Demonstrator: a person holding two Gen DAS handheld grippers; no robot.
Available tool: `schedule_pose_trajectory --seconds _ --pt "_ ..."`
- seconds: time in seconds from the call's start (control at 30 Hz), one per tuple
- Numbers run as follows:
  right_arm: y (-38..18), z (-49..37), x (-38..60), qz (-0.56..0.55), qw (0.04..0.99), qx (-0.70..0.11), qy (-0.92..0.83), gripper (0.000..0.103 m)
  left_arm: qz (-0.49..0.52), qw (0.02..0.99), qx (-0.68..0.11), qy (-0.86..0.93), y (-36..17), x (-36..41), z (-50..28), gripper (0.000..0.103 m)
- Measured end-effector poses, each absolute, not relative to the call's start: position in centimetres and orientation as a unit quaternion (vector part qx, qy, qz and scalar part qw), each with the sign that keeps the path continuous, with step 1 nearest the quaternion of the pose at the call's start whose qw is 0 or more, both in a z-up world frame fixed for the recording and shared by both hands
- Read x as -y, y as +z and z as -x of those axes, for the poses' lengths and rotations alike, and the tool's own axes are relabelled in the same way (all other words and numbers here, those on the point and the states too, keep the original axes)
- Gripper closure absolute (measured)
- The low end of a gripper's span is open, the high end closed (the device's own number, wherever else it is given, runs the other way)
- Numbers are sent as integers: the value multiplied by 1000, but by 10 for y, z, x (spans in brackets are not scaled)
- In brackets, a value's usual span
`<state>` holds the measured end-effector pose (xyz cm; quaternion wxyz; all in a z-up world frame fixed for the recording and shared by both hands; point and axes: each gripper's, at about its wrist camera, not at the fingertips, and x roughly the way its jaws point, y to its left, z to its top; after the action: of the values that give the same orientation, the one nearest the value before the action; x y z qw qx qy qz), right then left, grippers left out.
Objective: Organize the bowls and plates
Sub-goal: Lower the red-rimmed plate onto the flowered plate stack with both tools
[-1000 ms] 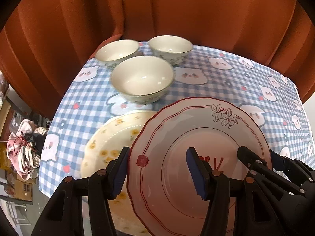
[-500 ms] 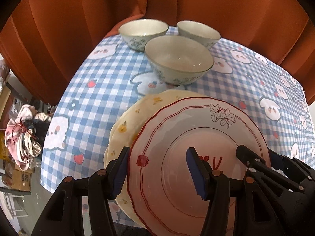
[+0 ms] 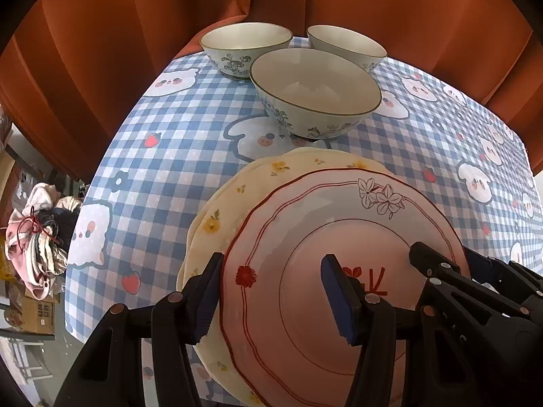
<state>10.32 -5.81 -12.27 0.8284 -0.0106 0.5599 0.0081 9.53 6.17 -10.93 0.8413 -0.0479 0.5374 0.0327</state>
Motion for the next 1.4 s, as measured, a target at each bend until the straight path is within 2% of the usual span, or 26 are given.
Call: schedule_pose_trajectory --seconds 0.23,0.33,0.4,0.5,0.8,1.0,1.17,1.4 --pt "-122 -103 61 1 828 -561 14 59 38 842 -537 35 -111 -60 -97 45" --pt "-119 -99 67 -11 828 -560 22 62 36 842 -537 36 -111 -60 -97 45" --pt "-117 -94 70 -13 829 -559 24 72 31 843 -536 37 -111 -59 -97 45" --pt "-115 -91 74 -25 830 -556 31 75 24 844 -534 37 -112 -57 -97 45" --pt "-110 -91 70 -22 834 -550 31 76 16 843 -536 49 -113 -60 -98 44" --pt "-111 -96 58 -13 832 -553 41 76 8 840 -539 67 -116 -68 -100 35" --pt "-113 -99 45 2 832 -552 46 76 18 837 -542 71 -119 -75 -101 34" --pt "-114 -105 43 11 835 -548 40 75 18 837 -544 63 -121 -75 -102 27"
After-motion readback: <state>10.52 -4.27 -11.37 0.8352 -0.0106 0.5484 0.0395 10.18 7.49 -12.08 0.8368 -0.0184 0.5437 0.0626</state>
